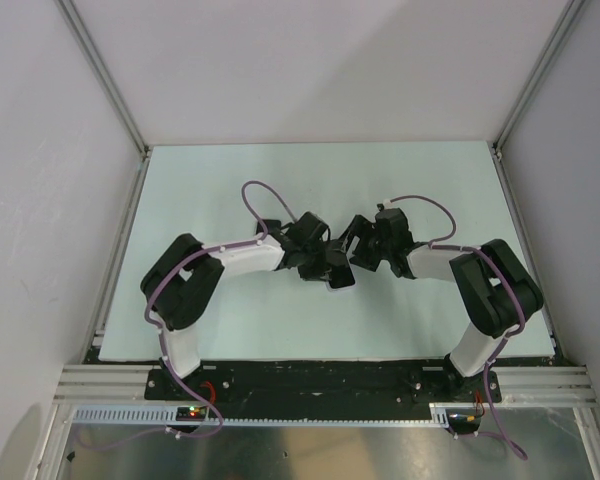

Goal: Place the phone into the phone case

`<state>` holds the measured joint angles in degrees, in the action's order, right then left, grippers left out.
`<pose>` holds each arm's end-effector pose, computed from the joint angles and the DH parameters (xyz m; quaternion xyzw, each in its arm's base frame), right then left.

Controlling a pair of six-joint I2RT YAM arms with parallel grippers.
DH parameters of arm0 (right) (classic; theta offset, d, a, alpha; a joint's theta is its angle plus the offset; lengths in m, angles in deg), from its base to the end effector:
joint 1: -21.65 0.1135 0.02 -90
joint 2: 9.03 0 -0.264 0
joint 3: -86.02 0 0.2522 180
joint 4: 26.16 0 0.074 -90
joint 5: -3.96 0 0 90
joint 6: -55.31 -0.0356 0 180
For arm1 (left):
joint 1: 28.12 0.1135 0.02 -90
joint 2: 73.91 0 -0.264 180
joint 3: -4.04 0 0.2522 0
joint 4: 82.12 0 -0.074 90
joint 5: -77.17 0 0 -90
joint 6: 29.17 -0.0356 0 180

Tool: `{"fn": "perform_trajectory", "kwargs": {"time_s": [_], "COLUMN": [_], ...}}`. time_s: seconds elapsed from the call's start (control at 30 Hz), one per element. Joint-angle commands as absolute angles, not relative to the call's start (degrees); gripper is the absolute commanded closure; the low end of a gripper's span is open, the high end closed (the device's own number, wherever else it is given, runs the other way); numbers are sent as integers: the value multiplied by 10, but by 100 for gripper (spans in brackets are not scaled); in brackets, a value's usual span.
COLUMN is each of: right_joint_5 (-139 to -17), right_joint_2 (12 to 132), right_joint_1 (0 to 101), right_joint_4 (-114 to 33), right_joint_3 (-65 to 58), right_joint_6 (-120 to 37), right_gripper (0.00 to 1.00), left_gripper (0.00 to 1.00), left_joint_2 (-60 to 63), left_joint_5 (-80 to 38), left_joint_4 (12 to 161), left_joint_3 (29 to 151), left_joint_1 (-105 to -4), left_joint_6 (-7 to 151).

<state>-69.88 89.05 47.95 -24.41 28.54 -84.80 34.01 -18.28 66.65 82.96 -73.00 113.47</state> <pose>0.2940 0.1564 0.1429 0.1249 0.8864 0.3640 0.2574 0.2641 -0.2678 0.1474 -0.0531 0.9640 -0.2232 0.1346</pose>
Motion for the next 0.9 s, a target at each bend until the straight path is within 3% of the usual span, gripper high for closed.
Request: {"fn": "perform_trajectory", "kwargs": {"time_s": [0.0,0.7,0.87], "right_joint_5": [-692,-676,-675], "right_joint_2": [914,894,888], "right_joint_1": [501,472,468], "right_joint_4": [-289,-296,-298], "right_joint_3": [293,290,290], "right_joint_6": [-839,-824,-823], "right_gripper": [15,15,15], "left_gripper": [100,100,100], "left_joint_2": [432,475,439], "left_joint_5": [-145,-88,-81], "left_joint_4": [695,693,691], "left_joint_3": [775,718,724], "left_joint_1": [-785,-847,-847], "left_joint_6": [1149,1184,1171]}}
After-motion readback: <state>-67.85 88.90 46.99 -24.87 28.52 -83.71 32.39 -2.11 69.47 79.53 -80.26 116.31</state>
